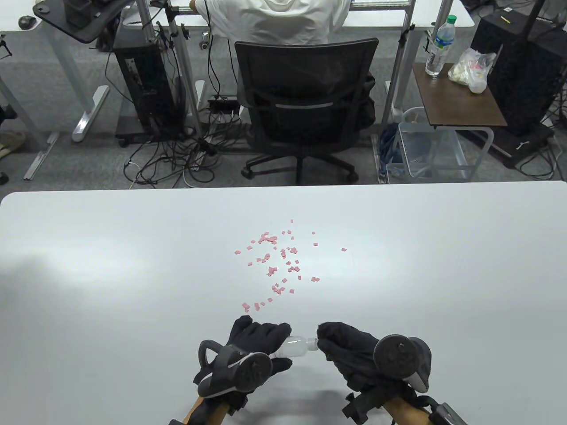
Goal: Squeeze empty conical bottle to blow paper scraps with air puff
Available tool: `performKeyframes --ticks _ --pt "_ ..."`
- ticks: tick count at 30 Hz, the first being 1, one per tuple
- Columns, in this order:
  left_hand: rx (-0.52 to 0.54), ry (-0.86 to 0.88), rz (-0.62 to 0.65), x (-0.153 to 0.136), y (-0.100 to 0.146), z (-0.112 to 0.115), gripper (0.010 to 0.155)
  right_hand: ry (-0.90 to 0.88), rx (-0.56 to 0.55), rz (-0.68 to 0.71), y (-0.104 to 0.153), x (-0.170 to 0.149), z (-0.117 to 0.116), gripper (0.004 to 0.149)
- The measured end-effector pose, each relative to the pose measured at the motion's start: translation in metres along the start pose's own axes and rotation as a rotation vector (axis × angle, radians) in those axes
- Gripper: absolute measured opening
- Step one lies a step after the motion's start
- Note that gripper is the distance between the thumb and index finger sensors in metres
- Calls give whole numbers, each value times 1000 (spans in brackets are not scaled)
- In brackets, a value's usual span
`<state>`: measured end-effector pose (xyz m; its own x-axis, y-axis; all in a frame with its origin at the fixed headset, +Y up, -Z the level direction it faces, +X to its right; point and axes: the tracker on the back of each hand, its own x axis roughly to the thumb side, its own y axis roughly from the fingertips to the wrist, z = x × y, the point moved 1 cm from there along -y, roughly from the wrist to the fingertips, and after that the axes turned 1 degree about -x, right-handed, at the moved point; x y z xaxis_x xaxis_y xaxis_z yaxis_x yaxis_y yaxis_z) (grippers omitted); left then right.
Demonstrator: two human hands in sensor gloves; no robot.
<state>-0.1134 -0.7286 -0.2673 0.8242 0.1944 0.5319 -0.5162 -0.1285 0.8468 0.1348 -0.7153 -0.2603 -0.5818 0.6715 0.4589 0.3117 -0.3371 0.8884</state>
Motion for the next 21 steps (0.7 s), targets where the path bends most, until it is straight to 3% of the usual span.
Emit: performKeyframes --ticks 2,4,6,9,13,16,18,20,21 --pt "66 -37 -5 3 2 -1 74 28 -10 -3 0 3 -1 41" --pt "199 -250 19 12 6 -7 74 26 -4 -31 0 4 -2 41" --pt "270 -339 36 18 8 -11 73 -1 -7 -62 -1 3 -2 41" --pt "240 -327 34 17 7 -13 74 -24 26 -65 -2 3 0 42" --pt "105 -151 -1 5 2 -10 74 46 6 54 -1 8 0 46" --pt "92 -101 -22 3 2 -7 74 65 -13 77 -2 11 -2 44" --pt "189 -157 -10 8 5 -8 73 52 2 26 -3 10 -1 42" --pt "301 -323 6 18 8 -13 72 -32 3 -65 -4 7 -1 42" --pt "307 -390 13 21 9 -16 73 -73 31 -106 -4 5 0 42"
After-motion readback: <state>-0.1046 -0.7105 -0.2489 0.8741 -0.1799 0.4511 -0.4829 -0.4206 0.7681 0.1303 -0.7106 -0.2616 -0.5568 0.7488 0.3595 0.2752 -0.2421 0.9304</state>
